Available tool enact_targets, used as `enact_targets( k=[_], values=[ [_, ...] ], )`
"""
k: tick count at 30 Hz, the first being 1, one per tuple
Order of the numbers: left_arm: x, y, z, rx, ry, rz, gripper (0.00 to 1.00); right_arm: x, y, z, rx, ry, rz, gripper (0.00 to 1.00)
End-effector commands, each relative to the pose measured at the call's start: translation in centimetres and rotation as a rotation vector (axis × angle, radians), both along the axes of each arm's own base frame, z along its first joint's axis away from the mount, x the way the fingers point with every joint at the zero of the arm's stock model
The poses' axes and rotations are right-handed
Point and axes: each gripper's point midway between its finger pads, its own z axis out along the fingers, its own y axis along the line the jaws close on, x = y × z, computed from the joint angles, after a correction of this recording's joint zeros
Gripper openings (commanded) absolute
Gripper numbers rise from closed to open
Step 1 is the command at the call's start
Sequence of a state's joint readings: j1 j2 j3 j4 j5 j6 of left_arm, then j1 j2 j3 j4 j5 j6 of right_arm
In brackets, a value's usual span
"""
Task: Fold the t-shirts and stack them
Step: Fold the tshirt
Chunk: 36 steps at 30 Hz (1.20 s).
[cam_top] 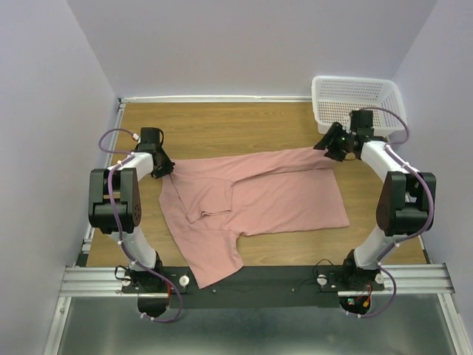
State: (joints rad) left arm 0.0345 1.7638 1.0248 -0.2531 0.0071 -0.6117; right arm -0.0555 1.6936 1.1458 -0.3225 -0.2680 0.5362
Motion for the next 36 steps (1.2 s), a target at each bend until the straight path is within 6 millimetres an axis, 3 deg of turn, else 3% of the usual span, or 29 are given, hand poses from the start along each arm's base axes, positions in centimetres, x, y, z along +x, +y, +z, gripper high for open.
enact_targets(
  k=[1,2,5,12,20,22,28,30,34,36],
  values=[
    [-0.5,2.9,-1.4,0.113,0.056,0.055,0.19,2.0,5.0,0.9,0.037,-0.058,0.18,0.61],
    [-0.4,2.9,-1.3,0.117,0.053,0.054,0.19,2.7,5.8,1.5,0.035,-0.078,0.204,0.61],
    [-0.3,3.0,-1.0,0.123,0.048,0.056,0.19,3.3,7.6,0.1,-0.002,-0.059,0.241,0.61],
    [-0.4,3.2,-1.1,0.125,0.049,0.063,0.19,3.1,7.9,-3.7,-0.025,0.013,0.271,0.61],
    [-0.1,3.3,-1.0,0.124,0.051,0.069,0.19,-2.0,8.2,-3.8,0.01,0.092,0.324,0.6],
    [-0.1,3.4,-1.0,0.125,0.049,0.071,0.19,-2.8,8.1,-3.0,0.005,0.08,0.326,0.6],
    [-0.4,3.5,-1.4,0.121,0.06,0.074,0.19,-5.3,7.3,-3.8,0.002,0.126,0.302,0.6],
    [-0.2,3.5,-1.2,0.121,0.056,0.074,0.19,-5.0,7.0,-3.3,0.012,0.11,0.301,0.6],
    [0.0,3.6,-0.9,0.126,0.047,0.073,0.19,-1.4,5.2,-0.6,-0.032,0.009,0.251,0.59],
    [0.1,3.6,-0.9,0.126,0.045,0.071,0.19,0.0,4.4,-0.5,-0.043,-0.012,0.222,0.58]
  ],
)
